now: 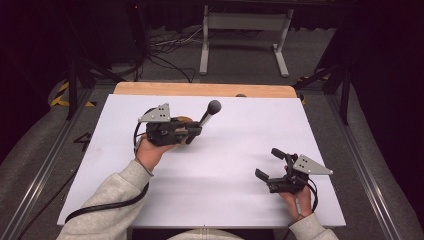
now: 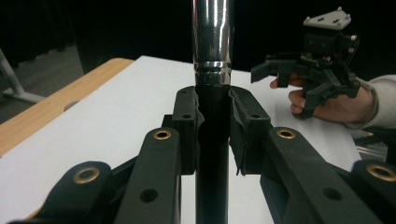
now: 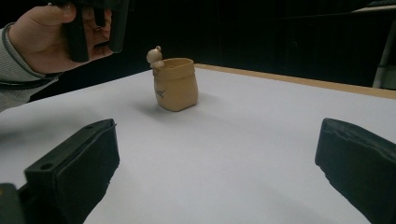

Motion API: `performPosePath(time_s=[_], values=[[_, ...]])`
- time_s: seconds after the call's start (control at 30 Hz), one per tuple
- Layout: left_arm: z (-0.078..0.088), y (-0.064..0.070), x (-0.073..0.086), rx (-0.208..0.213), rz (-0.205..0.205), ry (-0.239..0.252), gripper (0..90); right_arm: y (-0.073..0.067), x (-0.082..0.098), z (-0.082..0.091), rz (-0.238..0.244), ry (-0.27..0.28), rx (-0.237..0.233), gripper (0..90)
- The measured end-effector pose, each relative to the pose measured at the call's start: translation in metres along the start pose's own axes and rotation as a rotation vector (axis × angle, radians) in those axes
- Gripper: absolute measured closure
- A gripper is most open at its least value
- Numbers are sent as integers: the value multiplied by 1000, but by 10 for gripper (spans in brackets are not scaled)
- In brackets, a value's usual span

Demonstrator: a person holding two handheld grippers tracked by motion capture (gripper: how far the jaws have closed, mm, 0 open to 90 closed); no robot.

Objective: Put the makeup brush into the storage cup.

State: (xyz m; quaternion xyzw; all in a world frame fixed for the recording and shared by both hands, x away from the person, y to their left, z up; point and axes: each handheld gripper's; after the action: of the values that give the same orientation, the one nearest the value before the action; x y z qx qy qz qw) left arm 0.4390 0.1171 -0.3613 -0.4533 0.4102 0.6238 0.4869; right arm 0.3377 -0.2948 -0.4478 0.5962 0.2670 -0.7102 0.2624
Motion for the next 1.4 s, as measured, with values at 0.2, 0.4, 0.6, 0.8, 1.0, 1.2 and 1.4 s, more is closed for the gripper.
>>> performPosePath(time_s=[0.2,0.4,0.6,0.8,1.0,1.2,1.4], values=[[2,-6,3,-2,7,54,744,0,0,0,-1,0,-1,0],[3,-11,5,-12,37,92,744,0,0,0,-3,0,-1,0],[2,-19,7,-38,52,118,744,0,0,0,-6,1,-1,0],[3,-27,7,-72,45,129,744,0,0,1,-3,2,-1,0],[4,-38,8,-110,60,128,743,0,0,1,-6,1,-2,0],[4,-44,11,-132,78,128,743,1,1,1,-9,2,-3,0],[4,-51,14,-158,84,148,744,1,1,1,-10,1,-5,0]])
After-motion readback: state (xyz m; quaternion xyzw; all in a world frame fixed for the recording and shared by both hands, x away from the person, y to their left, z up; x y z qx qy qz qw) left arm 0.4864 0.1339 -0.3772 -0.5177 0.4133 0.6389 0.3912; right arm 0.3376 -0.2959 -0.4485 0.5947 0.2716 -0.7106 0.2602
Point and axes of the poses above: each handheld gripper's, and its own axes: z roughly backward along the jaws, x roughly out of its underside, y roughly to its right, and after that the axes turned 4 degrees about x, right-handed
